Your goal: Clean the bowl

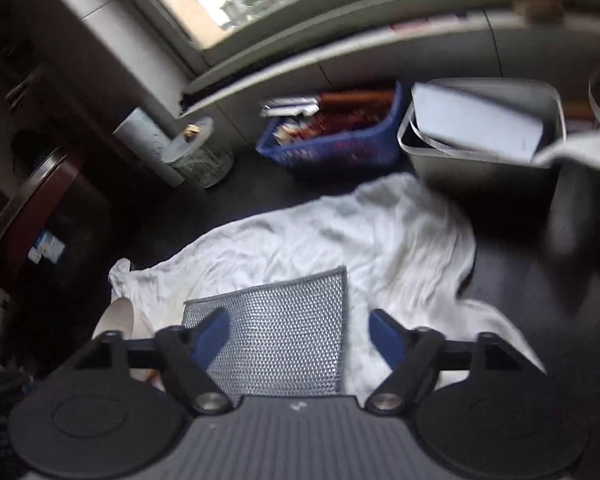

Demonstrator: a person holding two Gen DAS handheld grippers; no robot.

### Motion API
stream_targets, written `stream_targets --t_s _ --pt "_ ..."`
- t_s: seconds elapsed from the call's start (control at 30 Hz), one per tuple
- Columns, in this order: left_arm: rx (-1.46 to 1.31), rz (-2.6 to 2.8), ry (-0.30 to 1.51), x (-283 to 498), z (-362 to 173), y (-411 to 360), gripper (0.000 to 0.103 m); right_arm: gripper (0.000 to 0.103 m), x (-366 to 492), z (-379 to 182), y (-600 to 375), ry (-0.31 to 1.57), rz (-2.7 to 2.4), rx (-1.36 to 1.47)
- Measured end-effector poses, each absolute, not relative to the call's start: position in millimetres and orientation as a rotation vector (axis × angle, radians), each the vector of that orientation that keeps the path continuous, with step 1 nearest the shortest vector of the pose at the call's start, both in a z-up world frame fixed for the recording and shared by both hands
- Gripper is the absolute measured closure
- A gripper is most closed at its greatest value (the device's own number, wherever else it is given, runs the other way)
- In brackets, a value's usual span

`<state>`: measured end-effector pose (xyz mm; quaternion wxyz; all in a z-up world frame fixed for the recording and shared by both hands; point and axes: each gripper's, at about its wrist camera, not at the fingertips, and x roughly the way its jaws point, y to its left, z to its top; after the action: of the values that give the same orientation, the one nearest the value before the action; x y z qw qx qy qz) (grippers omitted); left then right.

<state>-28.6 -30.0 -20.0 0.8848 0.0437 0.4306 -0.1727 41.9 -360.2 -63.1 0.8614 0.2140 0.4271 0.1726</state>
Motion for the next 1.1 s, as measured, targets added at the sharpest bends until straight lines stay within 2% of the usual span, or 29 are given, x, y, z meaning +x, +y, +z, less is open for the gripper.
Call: stream_targets --t_s 0.07,0.17,0.3,0.6,1.1 --pt "0.104 -0.295 0.889 -26.5 -16.1 -35.8 0.052 0.003 34.3 -51.9 -355.3 0.906 0.344 0.434" --pt "0.121 -0.202 0.850 -29.7 -10.6 -42.5 0.038 0.001 25.8 -38.5 -342.1 0.924 0.291 0.425" --pt "0.135 -0.099 0.776 -37.4 -3.2 -47.4 0.038 0.001 16.4 -22.2 -314.4 0.963 0.243 0.328" --pt "-0.057 -0.040 0.916 -23.1 -2.3 -17.6 0.038 0.001 3.2 -0.3 -265.2 1.009 0.242 0.209" --pt "-0.051 -0.077 0.942 -30.0 2.4 -0.2 0.038 0.001 -7.4 16.1 -223.1 0.997 0.162 0.131"
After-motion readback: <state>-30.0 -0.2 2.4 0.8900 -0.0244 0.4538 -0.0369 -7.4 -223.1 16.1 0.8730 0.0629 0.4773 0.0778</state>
